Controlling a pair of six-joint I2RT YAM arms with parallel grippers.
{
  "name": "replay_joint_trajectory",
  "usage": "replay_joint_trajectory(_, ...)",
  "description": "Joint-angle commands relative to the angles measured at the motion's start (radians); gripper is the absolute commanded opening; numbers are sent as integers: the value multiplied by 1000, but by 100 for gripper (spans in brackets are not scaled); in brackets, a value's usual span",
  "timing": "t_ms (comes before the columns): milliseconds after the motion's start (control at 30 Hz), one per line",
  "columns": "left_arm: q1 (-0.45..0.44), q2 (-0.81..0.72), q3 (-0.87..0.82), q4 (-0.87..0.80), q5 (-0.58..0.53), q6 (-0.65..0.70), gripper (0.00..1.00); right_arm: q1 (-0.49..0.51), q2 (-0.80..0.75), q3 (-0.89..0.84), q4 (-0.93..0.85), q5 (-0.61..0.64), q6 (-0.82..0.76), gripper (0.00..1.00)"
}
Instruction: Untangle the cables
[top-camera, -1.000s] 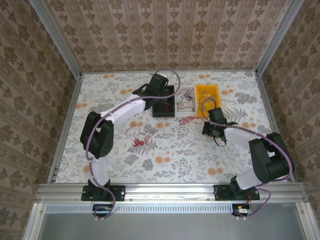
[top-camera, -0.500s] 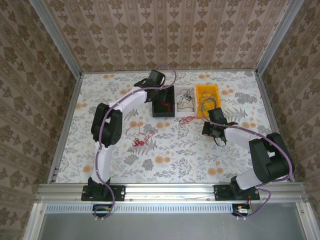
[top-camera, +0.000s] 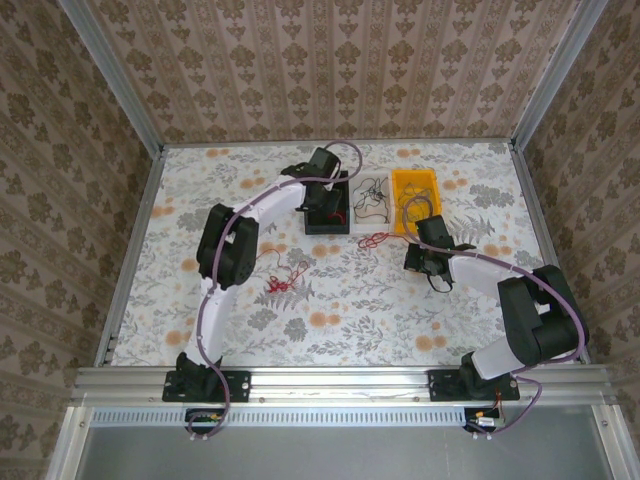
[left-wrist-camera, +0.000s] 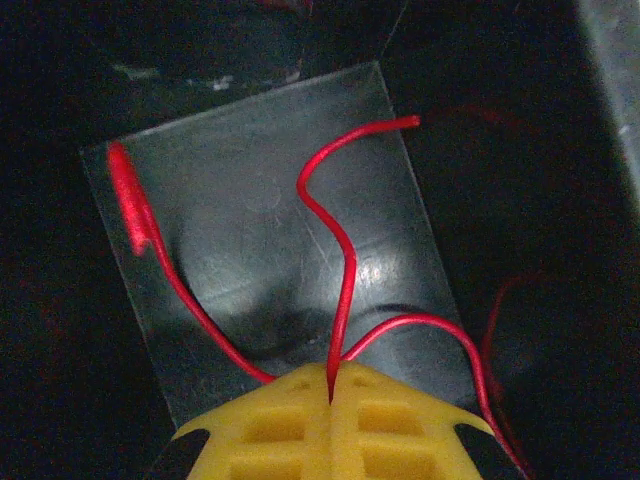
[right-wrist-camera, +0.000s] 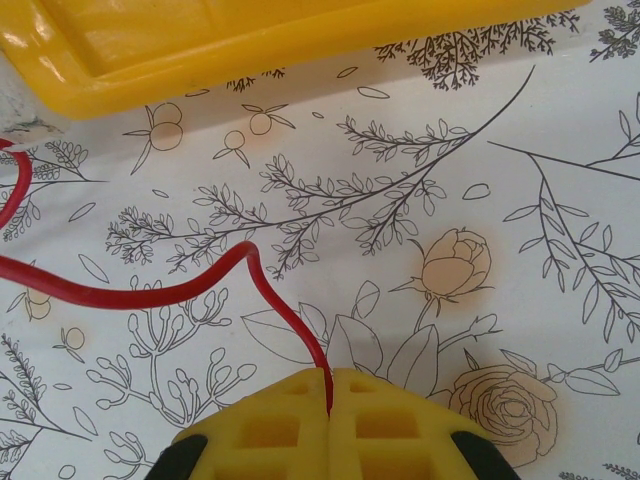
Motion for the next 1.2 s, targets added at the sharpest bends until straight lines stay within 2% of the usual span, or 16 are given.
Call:
replay_joint_trajectory(0,-11,0,49,-29,-12,-17,0,-3,-11,-4,-2,-12,8,0)
replay_joint_trajectory(67,-11,-11,70,-33,-19,-18,0,-4,-13,-5,-3,-13,8,0)
replay_joint_trajectory(100,-11,-18,77,-34,-21,-15,3,-3,-13,-5,-2,-12,8,0)
replay_joint_trajectory(300,-11,-63,125,-38,-41,-10,37,-4,-15,-7,-2,-12,9,0)
replay_joint_trajectory(400,-9,-90,130,-46,-73,-13,46,-3,-15,-8,-1,-13,9,0)
replay_joint_trajectory(600,12,-231,10,44,-98,-34,47,-3,-18,-10,2,-14,8,0)
replay_joint_trajectory(833,94,-507,-389,286,-132,-185,48,7,-13,-6,18,-67,-38,0)
replay_joint_trajectory(933,126,-605,-563,368,-156,-248,48,78,-11,14,4,-100,-130,0)
replay_joint_trajectory(1067,135,-678,-706,379,-227,-300,49,216,-22,24,-3,-137,-237,1)
replay_joint_trajectory(1100,137,-689,-731,379,-238,-313,49,241,-29,24,-3,-123,-249,4)
replay_joint_trajectory(1133,141,-699,-754,376,-246,-327,49,259,-37,26,-8,-102,-255,13)
replay_joint_trajectory(1167,144,-704,-771,370,-253,-344,49,265,-45,29,-15,-83,-254,27)
